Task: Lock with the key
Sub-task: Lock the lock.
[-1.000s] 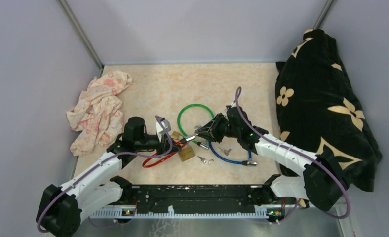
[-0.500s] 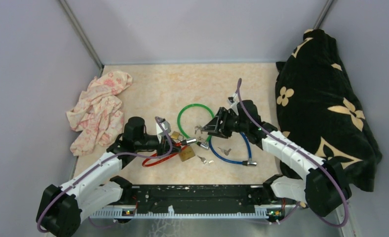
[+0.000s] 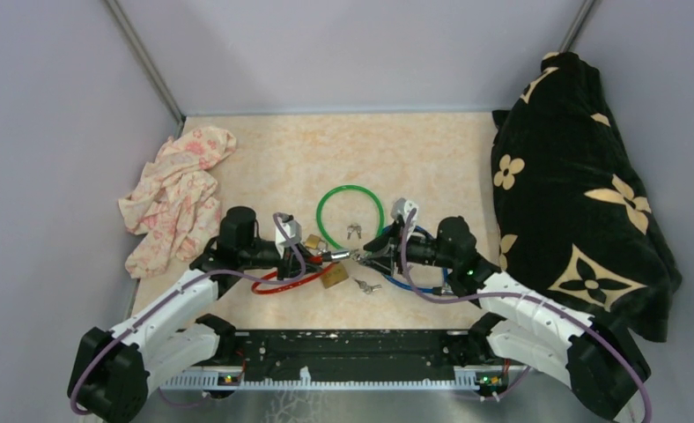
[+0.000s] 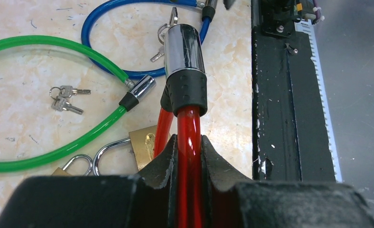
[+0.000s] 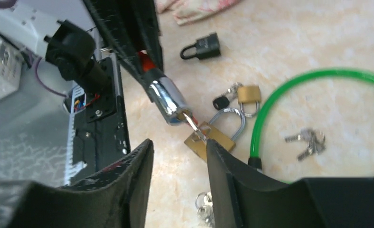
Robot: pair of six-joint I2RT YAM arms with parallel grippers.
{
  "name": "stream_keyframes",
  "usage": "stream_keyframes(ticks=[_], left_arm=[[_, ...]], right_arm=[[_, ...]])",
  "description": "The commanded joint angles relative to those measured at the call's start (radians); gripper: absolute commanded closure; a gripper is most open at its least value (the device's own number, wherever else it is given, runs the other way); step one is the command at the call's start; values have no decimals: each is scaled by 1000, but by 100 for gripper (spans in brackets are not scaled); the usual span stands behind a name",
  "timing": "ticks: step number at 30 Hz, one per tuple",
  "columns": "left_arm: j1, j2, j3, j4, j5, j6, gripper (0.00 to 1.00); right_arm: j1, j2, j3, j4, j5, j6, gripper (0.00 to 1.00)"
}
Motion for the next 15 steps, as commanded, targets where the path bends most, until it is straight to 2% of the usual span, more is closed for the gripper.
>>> stream_keyframes(ticks=[1,8,15], left_arm=[[18,29,21,-10,104,121,100],[18,45,36,-64,115,167,100],[19,44,37,-70,117,167,100]], right_arm=[[53,18,-32,277,-44,-218,59],[53,75,-14,264,-61,-326,65],[53,80,9,169,-83,-404,71]])
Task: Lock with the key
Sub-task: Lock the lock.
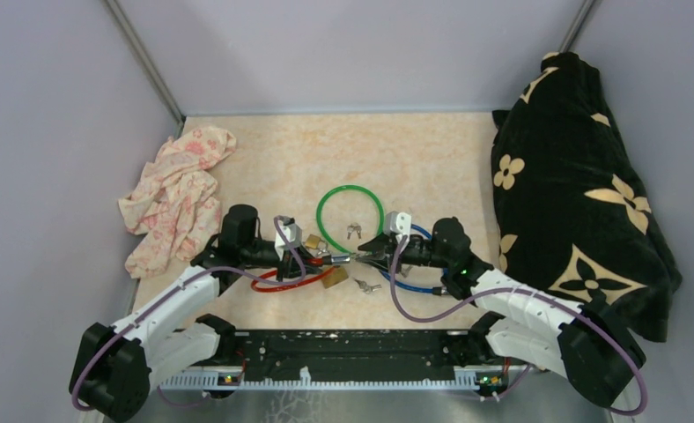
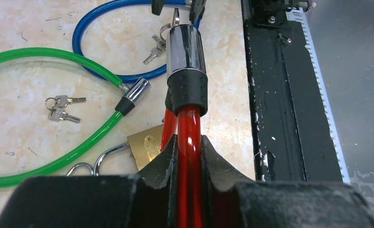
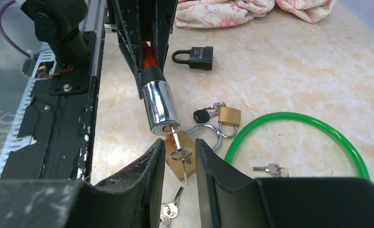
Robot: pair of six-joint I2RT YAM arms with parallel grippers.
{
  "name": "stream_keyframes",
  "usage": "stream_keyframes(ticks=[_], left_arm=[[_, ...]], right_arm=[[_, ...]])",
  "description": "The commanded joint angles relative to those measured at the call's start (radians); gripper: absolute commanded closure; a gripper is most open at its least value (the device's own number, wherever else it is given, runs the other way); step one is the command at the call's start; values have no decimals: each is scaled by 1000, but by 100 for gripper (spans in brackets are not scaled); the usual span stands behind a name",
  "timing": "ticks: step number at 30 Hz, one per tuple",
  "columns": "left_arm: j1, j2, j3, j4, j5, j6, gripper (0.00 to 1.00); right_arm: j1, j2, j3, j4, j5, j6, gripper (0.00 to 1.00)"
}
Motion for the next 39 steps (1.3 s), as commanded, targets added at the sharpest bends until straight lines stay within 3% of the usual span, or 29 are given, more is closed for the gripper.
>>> stream_keyframes(ticks=[1,5,13,19,27,39], left_arm=[[4,6,17,-24,44,34,100],[4,8,17,-21,47,32,100],[1,13,10,-3,14,17,100],[-44,23,2,9,-47,27,100],[-76,31,-7,47,-85,20,100],[-53,12,-6,-23,-186,133,100]], right_arm=[[0,5,42,-5,-32,-81,72],[1,22,53,-17,-30,-88,75],[9,53,101,-35,-64,-80,100],[85,85,162,-110,-46,-146,100],[149,94,193,-18,-40,-109,100],[157,32,132,-159,-14,-146,100]])
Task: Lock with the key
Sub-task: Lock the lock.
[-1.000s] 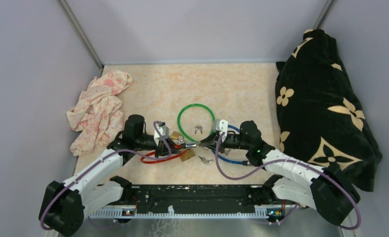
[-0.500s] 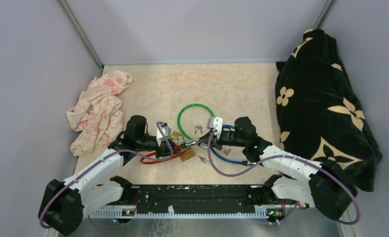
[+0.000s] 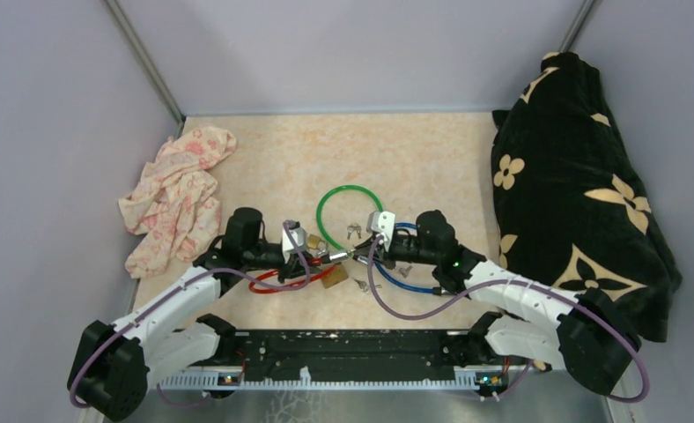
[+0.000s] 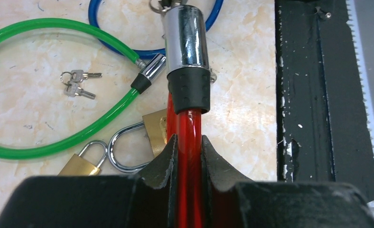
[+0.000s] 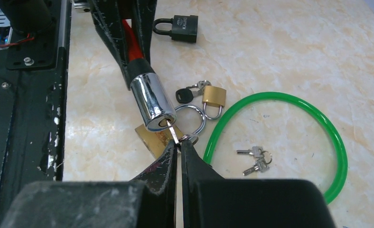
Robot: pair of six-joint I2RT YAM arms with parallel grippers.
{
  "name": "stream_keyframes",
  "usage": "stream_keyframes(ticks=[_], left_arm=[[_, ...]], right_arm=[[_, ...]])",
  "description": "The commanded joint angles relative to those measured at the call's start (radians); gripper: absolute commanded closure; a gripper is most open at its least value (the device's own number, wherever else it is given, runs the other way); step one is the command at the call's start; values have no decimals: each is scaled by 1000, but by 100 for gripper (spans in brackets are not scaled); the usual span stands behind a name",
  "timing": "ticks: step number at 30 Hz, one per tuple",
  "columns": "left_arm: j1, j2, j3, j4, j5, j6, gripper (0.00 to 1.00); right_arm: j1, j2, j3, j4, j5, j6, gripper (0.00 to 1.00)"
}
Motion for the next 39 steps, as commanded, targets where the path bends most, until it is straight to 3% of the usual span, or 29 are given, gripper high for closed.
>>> stream_keyframes(ticks=[1,8,14,19,30,39], left_arm=[[-3,8,1,7,-41,93,100],[3,-4,-12,-10,-40,166,100],[5,-9,-18,-4,-20,166,100],[4,-11,-14,-5,-1,167,100],[6,-8,2,-26,12,160,100],[6,-7,6,-28,15,158,100]], right_arm=[[81,-49,11,40,-138,14,98],[74,-135,-7,-33,-47,71,65],[43,-242,-17,-99,-10,218,52],[32,-275,-70,-49,87,200,53],[62,-156,-36,-22,161,-276,56],[87,-102,34,-75,84,-338,56]])
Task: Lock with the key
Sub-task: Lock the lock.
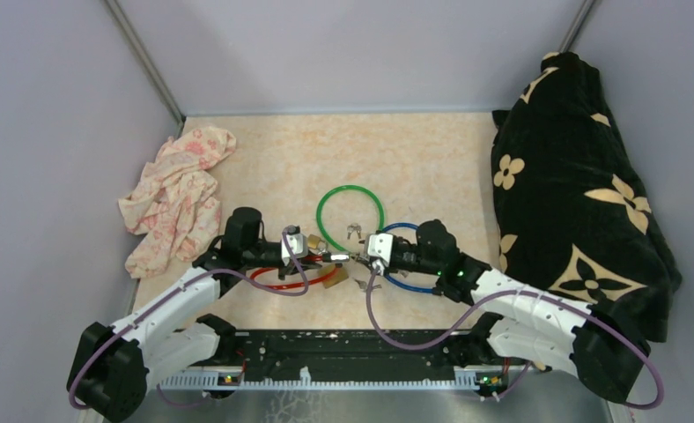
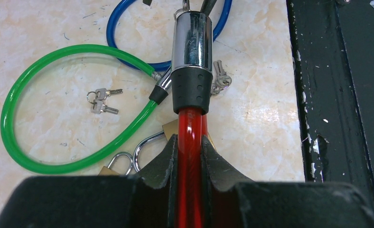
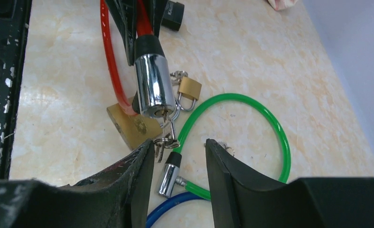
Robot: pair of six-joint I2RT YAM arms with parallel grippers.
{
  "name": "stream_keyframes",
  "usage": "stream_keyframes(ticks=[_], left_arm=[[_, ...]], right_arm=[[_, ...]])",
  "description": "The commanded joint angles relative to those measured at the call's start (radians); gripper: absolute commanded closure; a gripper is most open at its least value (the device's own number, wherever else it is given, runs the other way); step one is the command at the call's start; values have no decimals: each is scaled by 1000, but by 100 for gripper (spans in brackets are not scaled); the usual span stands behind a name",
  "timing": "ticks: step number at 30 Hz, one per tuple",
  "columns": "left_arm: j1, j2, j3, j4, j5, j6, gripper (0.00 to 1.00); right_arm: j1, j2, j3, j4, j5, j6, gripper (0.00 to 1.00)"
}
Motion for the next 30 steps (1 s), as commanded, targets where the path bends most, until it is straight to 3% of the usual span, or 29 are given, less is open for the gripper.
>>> stream_keyframes(ticks=[1,5,11,14,19,30], left_arm=[[5,3,6,-46,25,7,100],[4,4,8,-42,25,5,100],[5,6,11,-43,22,4,100],[5,6,13,-43,24,-3,100],[5,11,13,-45,29,-38,100],[58,51,57,-54,156,-236,100]], right_arm=[[21,0,91,-3,-61,-46,55],[29,16,116,-46,-59,-47,53],[41,49,138,-86,-30,-67,60],[52,62,147,-101,-8,-76,71],[91,41,139,-65,60,-91,100],[240,23,87,-12,318,-337,100]])
